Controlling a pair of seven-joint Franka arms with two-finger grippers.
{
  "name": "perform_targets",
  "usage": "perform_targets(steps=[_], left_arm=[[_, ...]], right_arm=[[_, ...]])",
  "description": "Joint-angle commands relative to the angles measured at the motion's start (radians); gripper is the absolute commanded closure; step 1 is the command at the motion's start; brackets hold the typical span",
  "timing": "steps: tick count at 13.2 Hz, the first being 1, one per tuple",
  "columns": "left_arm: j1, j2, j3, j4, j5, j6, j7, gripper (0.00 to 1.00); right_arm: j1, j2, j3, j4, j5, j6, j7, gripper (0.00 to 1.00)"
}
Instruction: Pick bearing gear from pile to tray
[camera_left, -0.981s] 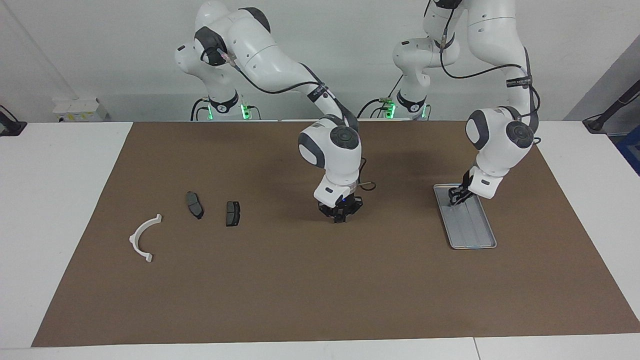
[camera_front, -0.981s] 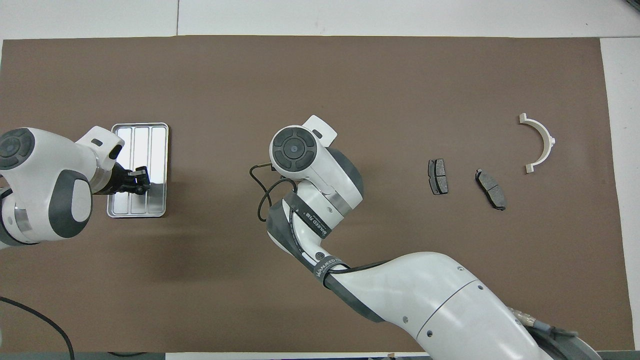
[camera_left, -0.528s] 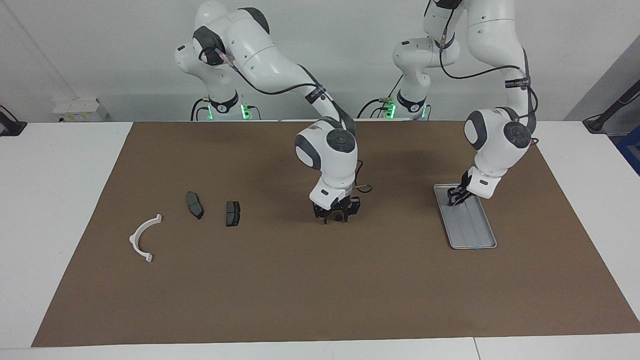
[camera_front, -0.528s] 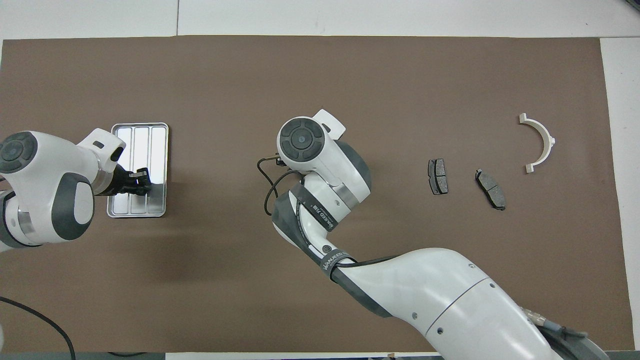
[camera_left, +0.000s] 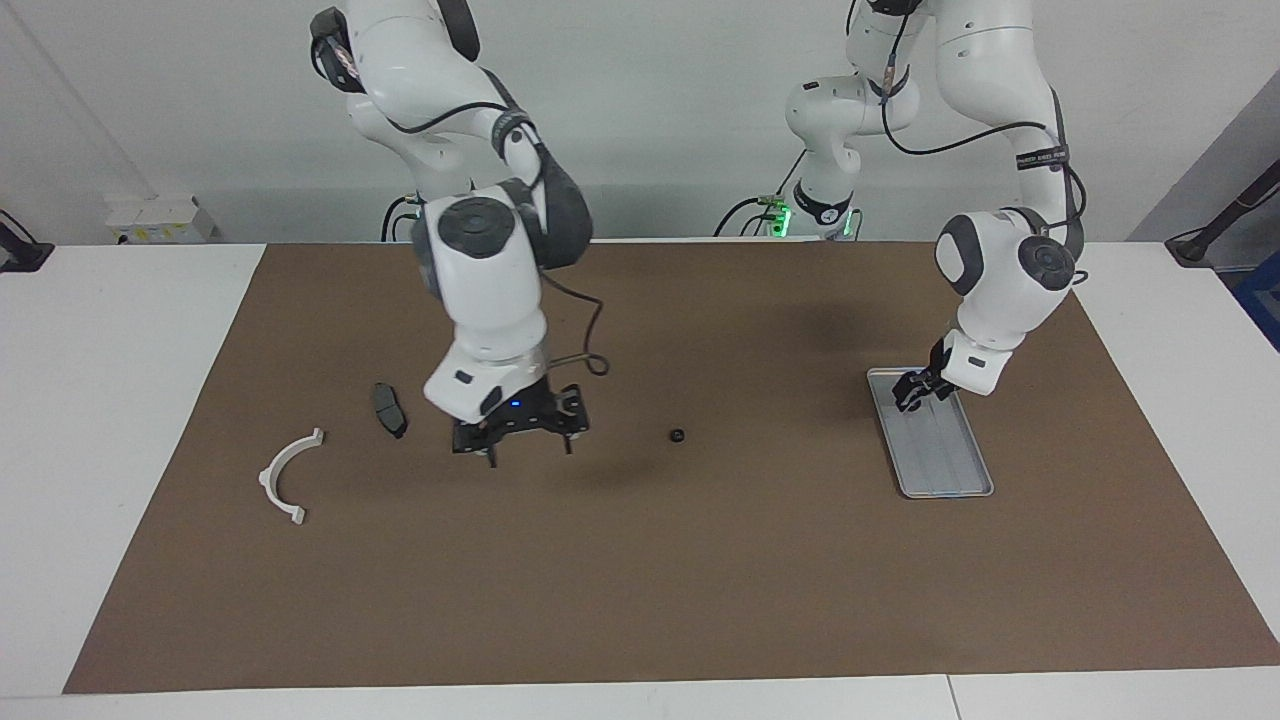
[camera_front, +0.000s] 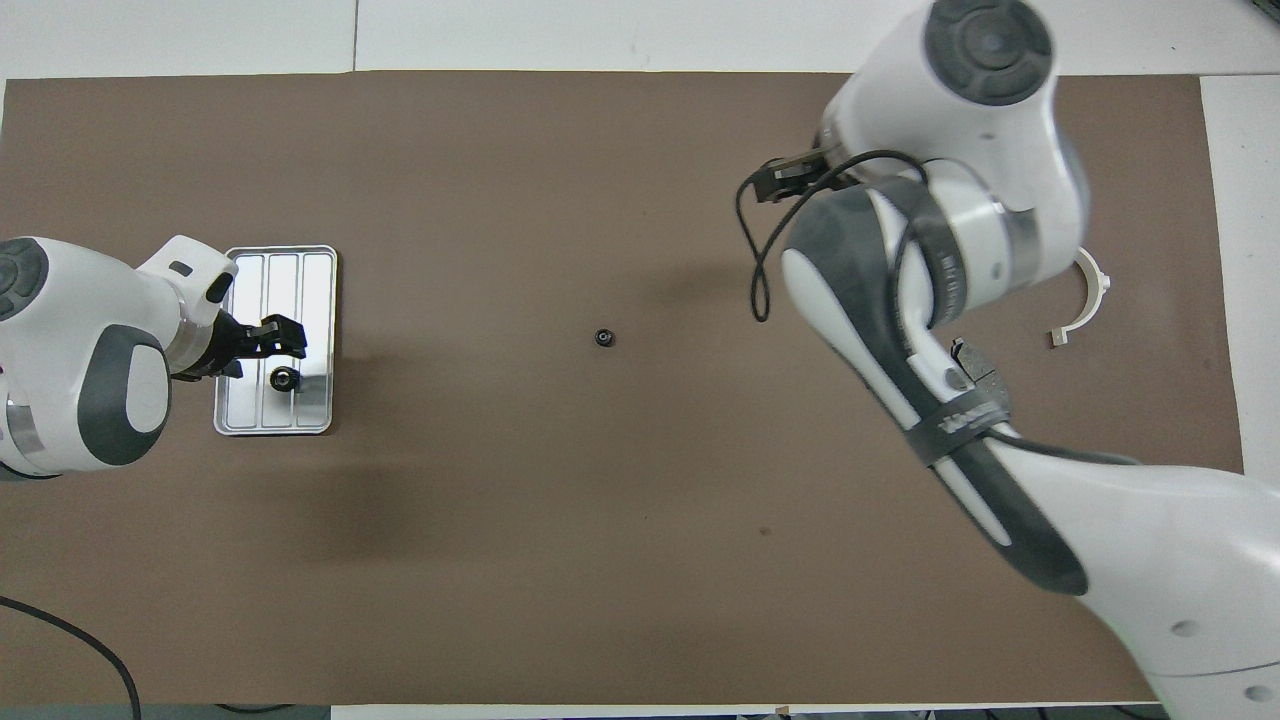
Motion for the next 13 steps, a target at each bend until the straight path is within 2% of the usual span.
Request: perform_targets(steps=[1, 5, 6, 8, 10, 11, 13], left_arm=[[-0.087, 0.004, -0.003, 0.055, 0.002, -0.04, -0.185, 0.12], [-0.28, 0.033, -0.002, 0.09, -0.004, 0.02, -0.514, 0.08], [-0.326, 0.06, -0.002, 0.137, -0.004, -0.001, -0.581, 0.08], [-0.444, 0.192, 0.001, 0.313, -0.003, -0.076, -0.722, 0.08], [-0.519, 0.289, 0.001, 0.452, -0.001, -0.092, -0.841, 0.1], [-0.546, 0.312, 0.002, 0.473, -0.003, -0.086, -0.855, 0.12], [-0.581, 0.326, 0.002, 0.475, 0.0, -0.081, -0.877, 0.18]], right_arm=[[-0.155, -0.069, 0.022, -0.017, 0.028, -0.081, -0.188, 0.0], [-0.233, -0.226, 0.016, -0.032, 0.014, -0.265, -0.251, 0.0], [-0.242, -0.238, 0.014, -0.035, 0.014, -0.264, -0.242, 0.0], [-0.261, -0.263, 0.014, -0.036, 0.019, -0.27, -0.161, 0.0], [-0.262, -0.298, 0.014, -0.046, 0.029, -0.444, -0.101, 0.0], [-0.261, -0.324, 0.014, -0.073, 0.029, -0.514, -0.099, 0.0], [-0.259, -0.378, 0.014, -0.179, 0.029, -0.483, -0.098, 0.0]])
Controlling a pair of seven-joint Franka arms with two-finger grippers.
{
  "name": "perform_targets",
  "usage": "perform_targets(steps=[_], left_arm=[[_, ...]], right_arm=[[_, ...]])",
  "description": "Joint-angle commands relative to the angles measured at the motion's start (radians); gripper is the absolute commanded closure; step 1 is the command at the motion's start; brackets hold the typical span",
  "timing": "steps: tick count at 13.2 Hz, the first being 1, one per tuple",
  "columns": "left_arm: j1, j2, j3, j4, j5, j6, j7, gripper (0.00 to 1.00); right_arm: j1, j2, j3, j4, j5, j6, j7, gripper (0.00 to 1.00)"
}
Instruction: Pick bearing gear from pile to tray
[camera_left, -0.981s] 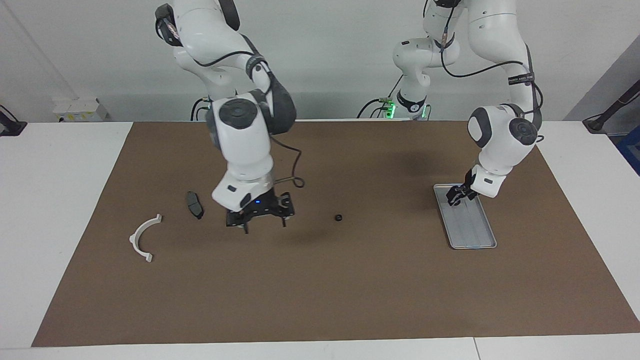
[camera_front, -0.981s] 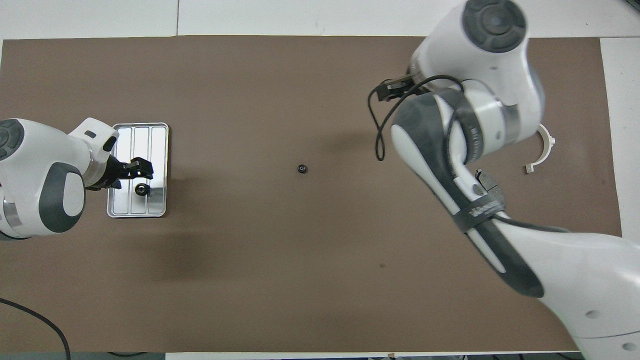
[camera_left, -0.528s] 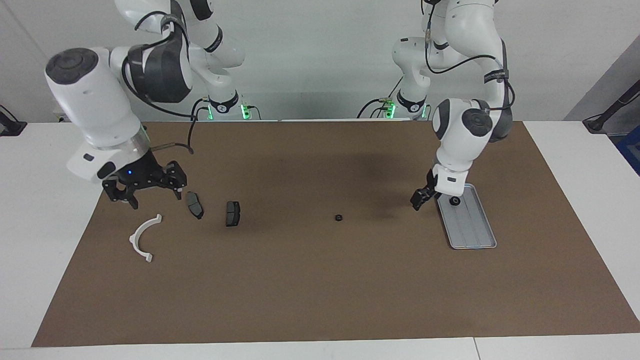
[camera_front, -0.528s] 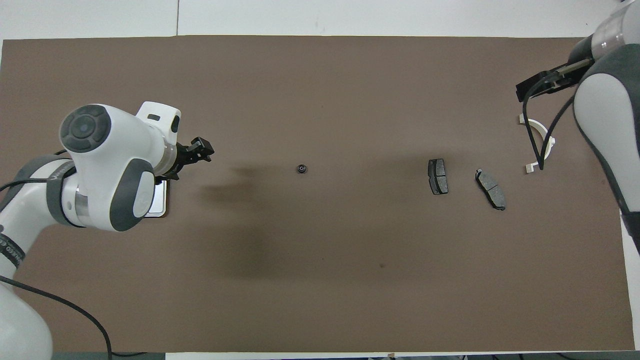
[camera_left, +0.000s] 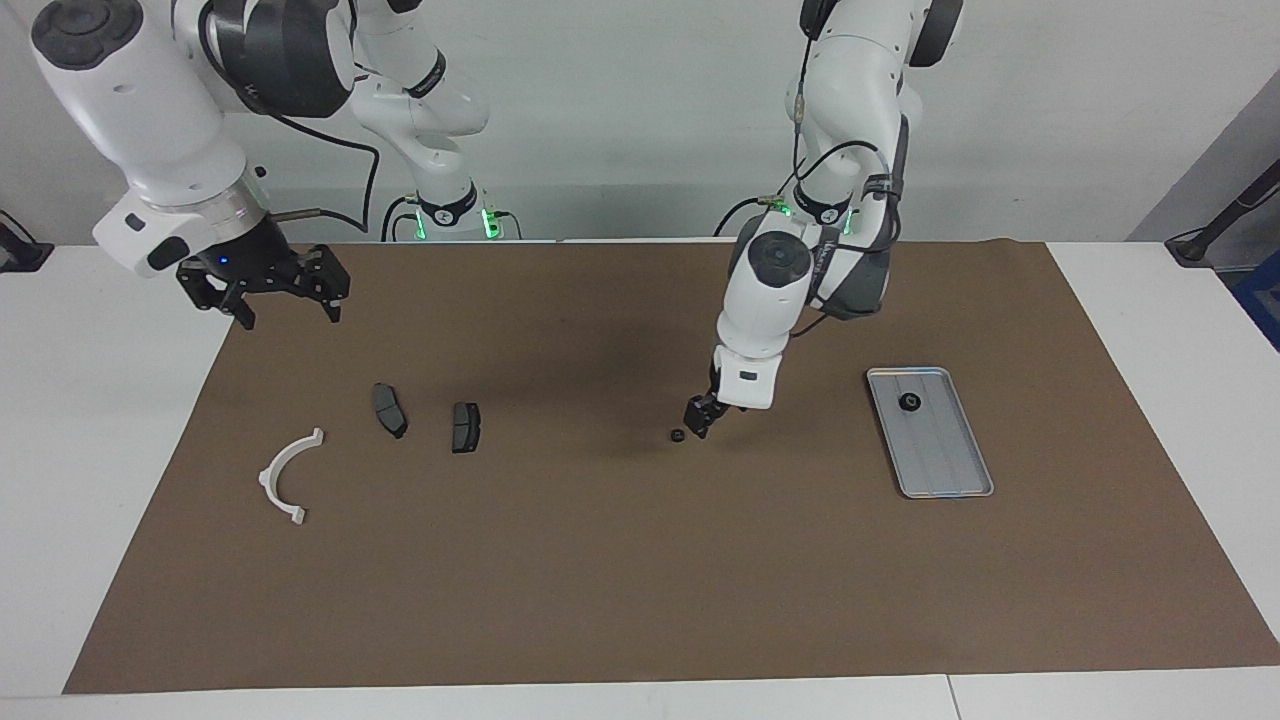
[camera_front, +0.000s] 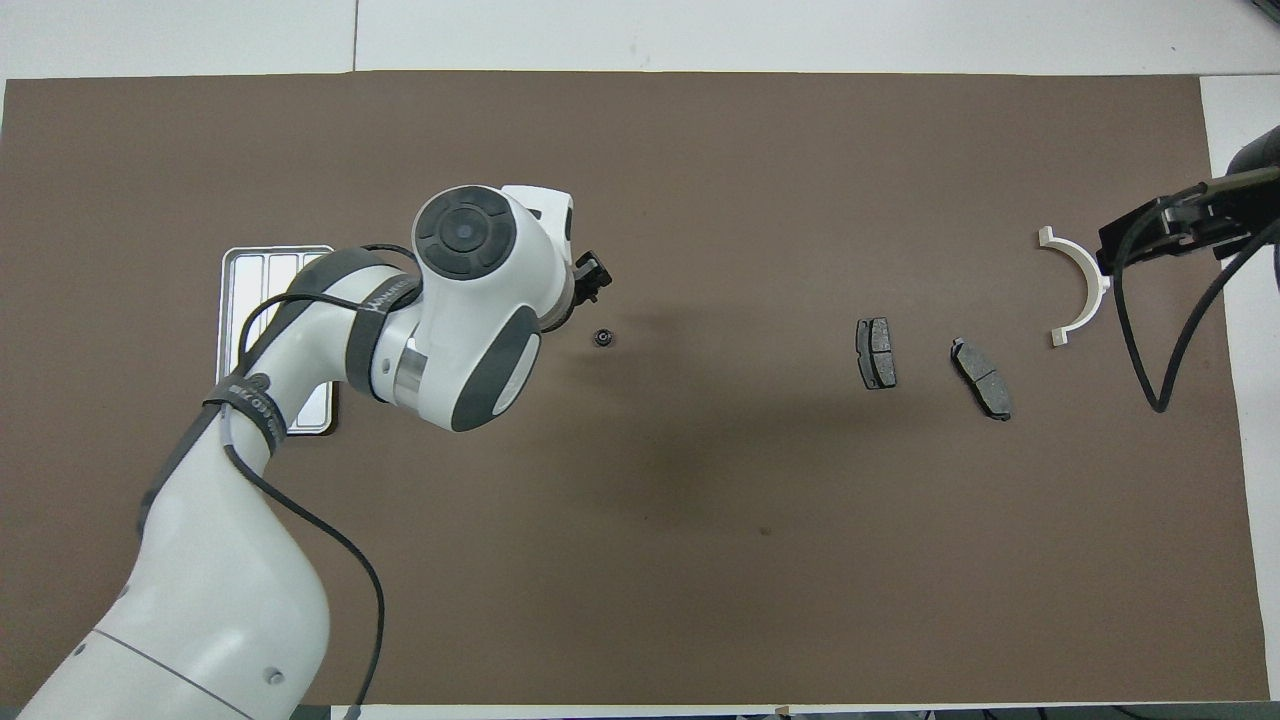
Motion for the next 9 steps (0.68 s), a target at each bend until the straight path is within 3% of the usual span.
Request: perform_targets(steps=[1, 3, 9], left_arm=[[-0.035, 0.04, 0.018, 0.044, 0.007, -0.031, -0.024, 0.19], [-0.041, 0.034, 0.018, -0.011, 0.008, 0.007, -0.024, 0.24], [-0.086, 0.088, 0.022, 0.012, 0.002, -0.004, -0.059, 0.29]], right_arm=[[-0.013, -0.123, 0.011, -0.206, 0.017, 0.085, 0.02, 0.0], [-0.005, -0.205, 0.011, -0.325, 0.018, 0.2, 0.022, 0.0], [-0.015, -0.191, 0.011, -0.268, 0.058, 0.216, 0.02, 0.0]])
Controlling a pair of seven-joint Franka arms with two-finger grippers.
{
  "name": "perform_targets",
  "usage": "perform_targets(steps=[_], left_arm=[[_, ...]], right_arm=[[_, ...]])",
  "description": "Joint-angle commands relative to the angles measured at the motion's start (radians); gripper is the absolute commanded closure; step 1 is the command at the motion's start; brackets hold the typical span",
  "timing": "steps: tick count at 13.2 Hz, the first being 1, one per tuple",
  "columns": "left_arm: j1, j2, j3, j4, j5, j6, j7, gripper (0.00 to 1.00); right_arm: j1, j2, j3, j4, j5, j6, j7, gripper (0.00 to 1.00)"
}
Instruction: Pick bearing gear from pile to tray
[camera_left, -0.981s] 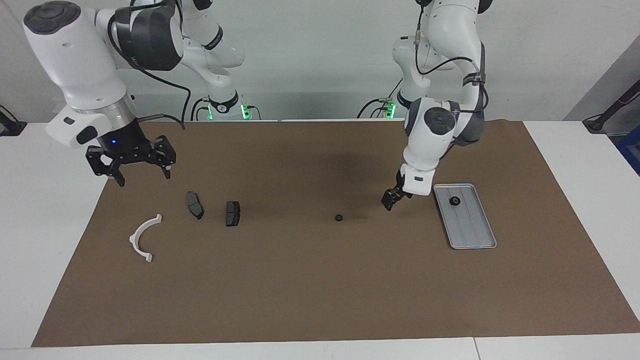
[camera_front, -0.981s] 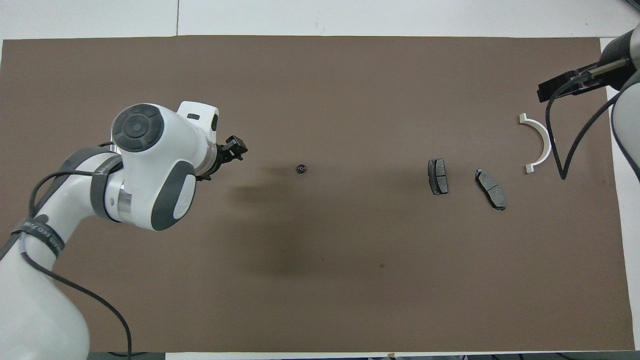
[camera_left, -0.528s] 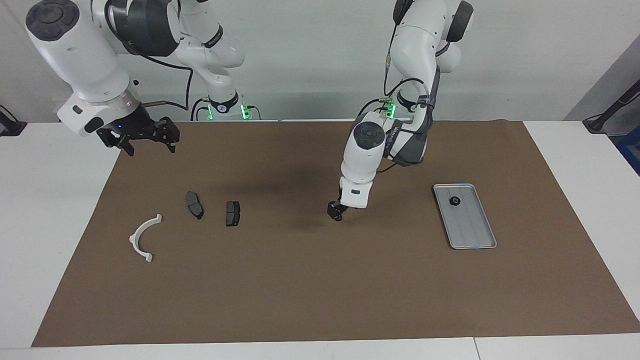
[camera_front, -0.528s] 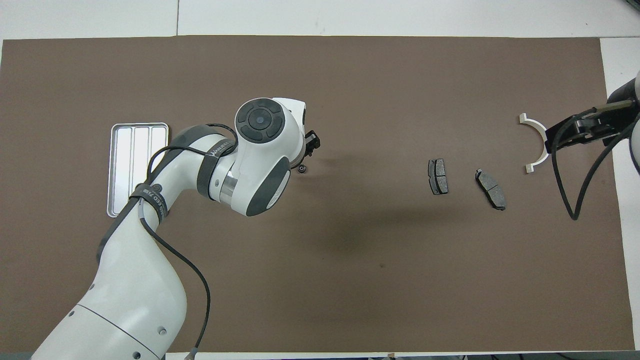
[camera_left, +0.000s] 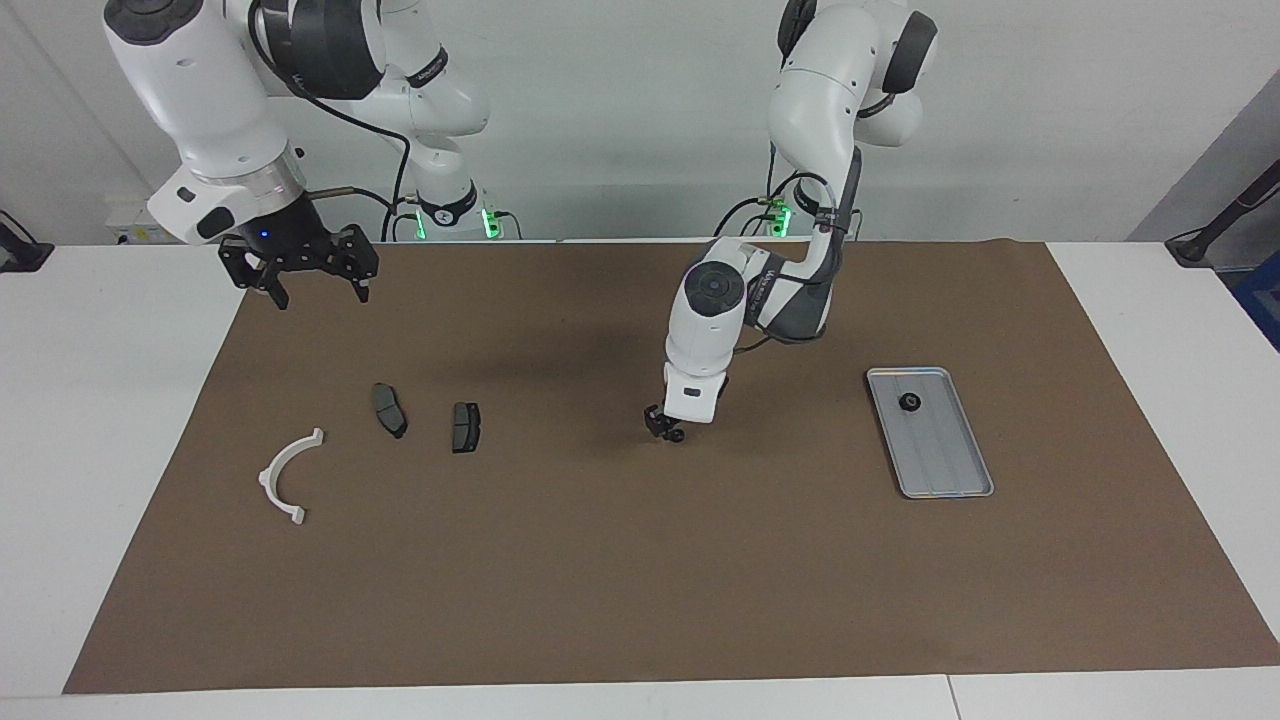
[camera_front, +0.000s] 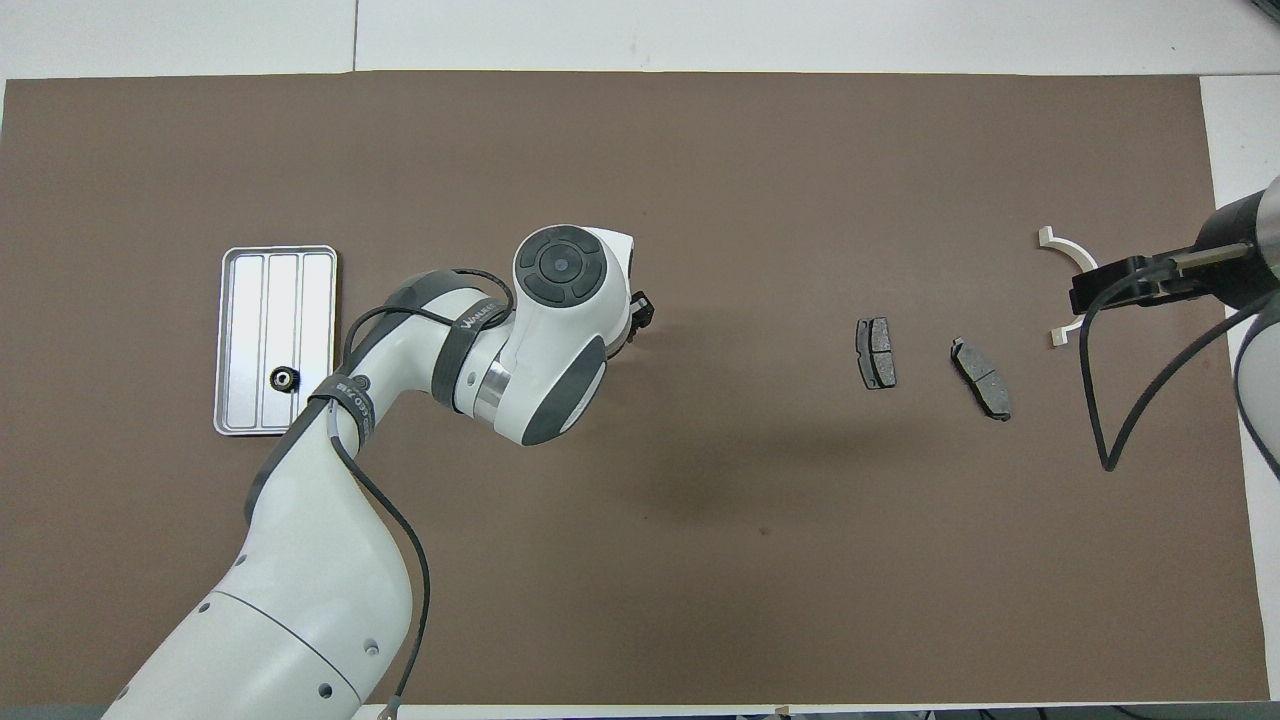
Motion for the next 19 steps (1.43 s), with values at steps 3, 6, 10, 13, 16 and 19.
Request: perform_targets(steps=[3, 6, 10, 13, 16, 19], left_arm=[[-0.017, 0.015, 0.025, 0.007, 0.006, 0.021, -0.029, 0.38], [-0.009, 0.018, 0.034, 0.007, 0.008, 0.027, -0.029, 0.38], [-0.011, 0.02, 0.038, 0.007, 0.009, 0.044, -0.037, 0.38], [-0.018, 0.02, 0.04, 0.007, 0.014, 0.05, -0.074, 0.43], [-0.023, 0.02, 0.038, 0.004, 0.021, 0.056, -0.118, 0.73], [-0.023, 0.02, 0.04, 0.004, 0.021, 0.061, -0.126, 0.97]], right_arm=[[-0.013, -0.025, 0.005, -0.011, 0.02, -0.04, 0.01, 0.0], [-0.016, -0.025, 0.005, -0.013, 0.02, -0.051, 0.007, 0.0], [-0.015, -0.03, 0.005, -0.018, 0.02, -0.066, 0.009, 0.0], [-0.016, -0.03, 0.005, -0.018, 0.02, -0.068, 0.012, 0.0], [-0.016, -0.03, 0.005, -0.018, 0.02, -0.066, 0.012, 0.0], [-0.013, -0.03, 0.005, -0.016, 0.02, -0.065, 0.012, 0.0]])
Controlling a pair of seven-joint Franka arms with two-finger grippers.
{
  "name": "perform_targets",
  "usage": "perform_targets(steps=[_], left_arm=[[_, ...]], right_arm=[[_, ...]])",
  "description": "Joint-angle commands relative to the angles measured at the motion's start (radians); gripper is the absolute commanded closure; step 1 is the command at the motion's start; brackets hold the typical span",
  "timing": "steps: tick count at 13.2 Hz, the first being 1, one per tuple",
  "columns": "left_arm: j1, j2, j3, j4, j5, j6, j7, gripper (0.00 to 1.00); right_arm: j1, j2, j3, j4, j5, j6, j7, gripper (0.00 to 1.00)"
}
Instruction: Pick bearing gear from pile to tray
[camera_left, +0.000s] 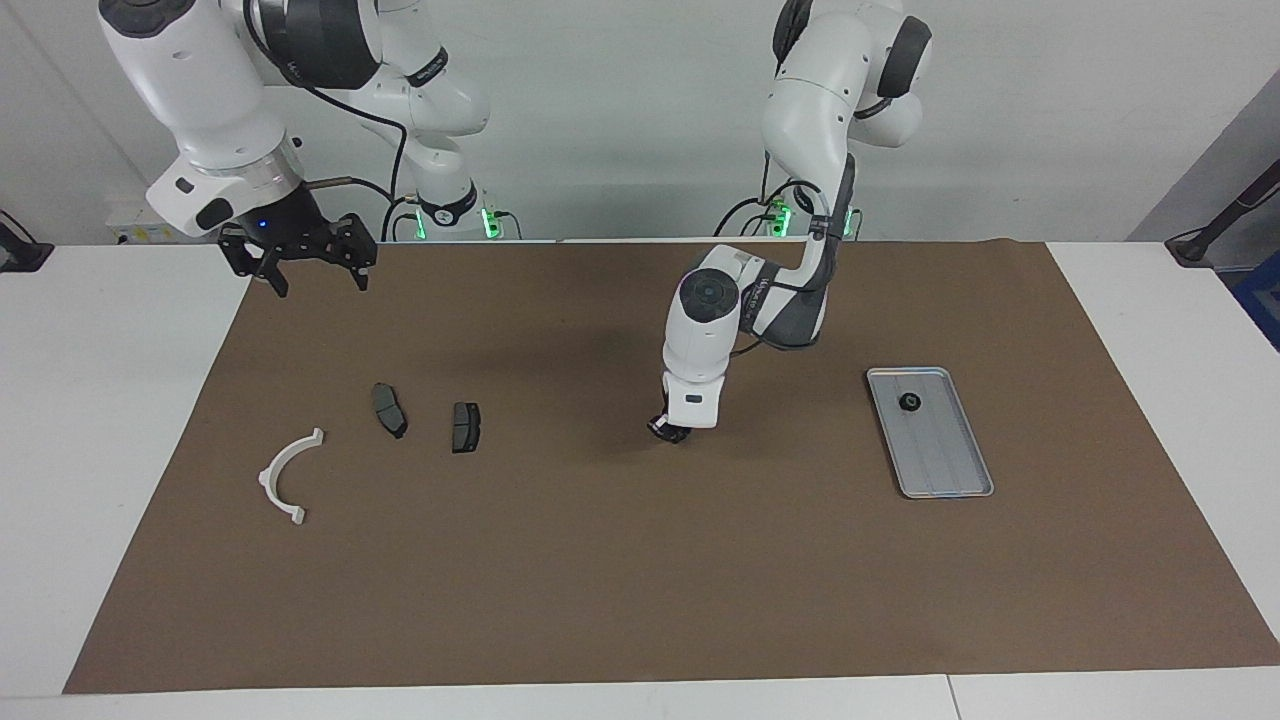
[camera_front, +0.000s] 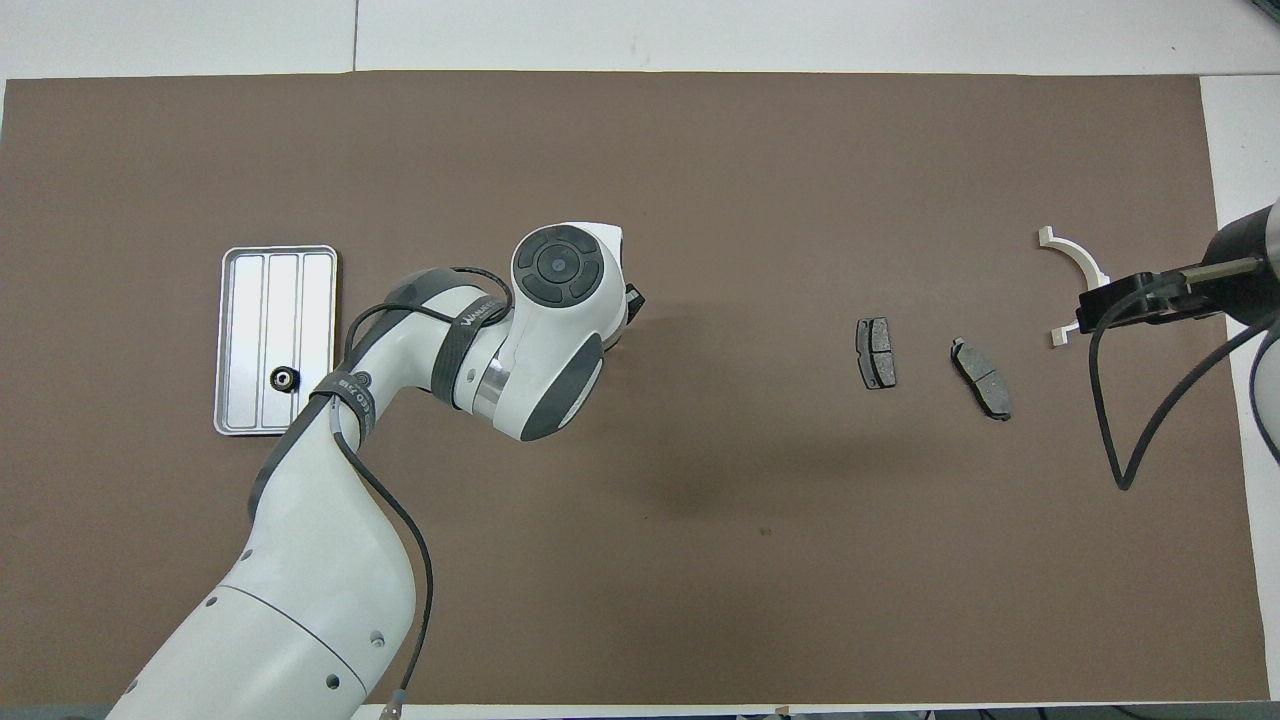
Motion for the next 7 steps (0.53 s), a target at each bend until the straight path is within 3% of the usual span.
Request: perform_targets(steps=[1, 4, 7], left_arm=[[-0.009, 0.013, 0.009, 0.002, 0.013, 0.019, -0.029, 0.99], [0.003, -0.01, 0.034, 0.017, 0.015, -0.038, -0.021, 0.99], [0.056, -0.081, 0.04, 0.01, 0.016, -0.116, 0.012, 0.98]], right_arm=[[-0.012, -0.02, 0.006, -0.017, 0.02, -0.008, 0.012, 0.0], [-0.012, -0.02, 0.006, -0.015, 0.02, -0.008, 0.012, 0.0], [-0.012, -0.02, 0.006, -0.015, 0.02, -0.008, 0.01, 0.0]])
